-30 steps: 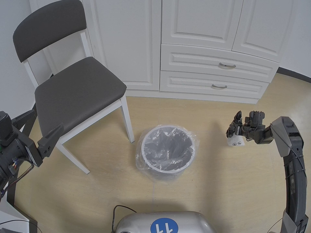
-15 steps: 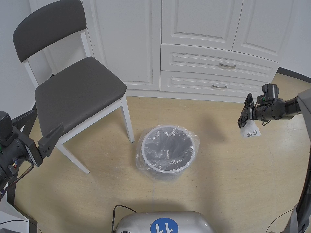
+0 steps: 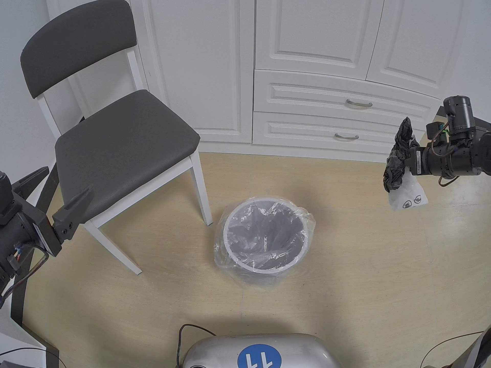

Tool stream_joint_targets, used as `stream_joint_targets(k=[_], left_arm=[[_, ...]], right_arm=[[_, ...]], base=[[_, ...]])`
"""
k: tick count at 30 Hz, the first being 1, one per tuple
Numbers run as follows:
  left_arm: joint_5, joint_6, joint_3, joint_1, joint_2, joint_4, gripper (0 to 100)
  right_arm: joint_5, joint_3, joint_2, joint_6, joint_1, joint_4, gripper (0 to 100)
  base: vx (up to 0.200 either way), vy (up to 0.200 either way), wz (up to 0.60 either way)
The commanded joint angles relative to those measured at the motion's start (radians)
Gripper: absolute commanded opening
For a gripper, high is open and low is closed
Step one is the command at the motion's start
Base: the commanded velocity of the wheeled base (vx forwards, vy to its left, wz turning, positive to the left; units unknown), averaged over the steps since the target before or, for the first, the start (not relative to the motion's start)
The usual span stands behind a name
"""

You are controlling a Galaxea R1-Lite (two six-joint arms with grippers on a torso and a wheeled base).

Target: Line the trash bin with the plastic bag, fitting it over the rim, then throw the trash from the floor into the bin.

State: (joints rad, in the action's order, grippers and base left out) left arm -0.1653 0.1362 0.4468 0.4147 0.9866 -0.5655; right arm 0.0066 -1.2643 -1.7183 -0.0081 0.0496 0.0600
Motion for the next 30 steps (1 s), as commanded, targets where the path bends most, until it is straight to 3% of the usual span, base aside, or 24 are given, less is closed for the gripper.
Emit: stream_joint_targets(k=[1,9,15,24,30], left_arm=[[0.0,0.003,-0.002,-0.004,-0.006,-0.034,100],[0.0,0.003,0.001,-0.004,-0.005,-0.037,100],[0.001,0.008,0.003,-0.002,-0.026,-0.037,100],[0.001,0.008,0.015,-0.002,-0.028,-0.037,100],[0.001,0.008,0.026,-0.002,-0.036,-0.037,100]], right_arm=[[0.006,0.157,0.284,-0.006,0.128,0.009,0],[0.001,0.327,0.44,-0.053,0.351,-0.043,0],[-0.004,0.508,0.421,-0.108,0.51,-0.276,0],[-0.039,0.615,0.279,-0.101,0.615,-0.594,0],[-0.089,0.663,0.095,-0.041,0.674,-0.879,0]], base=[[0.0,0.0,0.0],[0.0,0.0,0.0],[0.0,0.0,0.0],[0.0,0.0,0.0],[0.0,0.0,0.0]])
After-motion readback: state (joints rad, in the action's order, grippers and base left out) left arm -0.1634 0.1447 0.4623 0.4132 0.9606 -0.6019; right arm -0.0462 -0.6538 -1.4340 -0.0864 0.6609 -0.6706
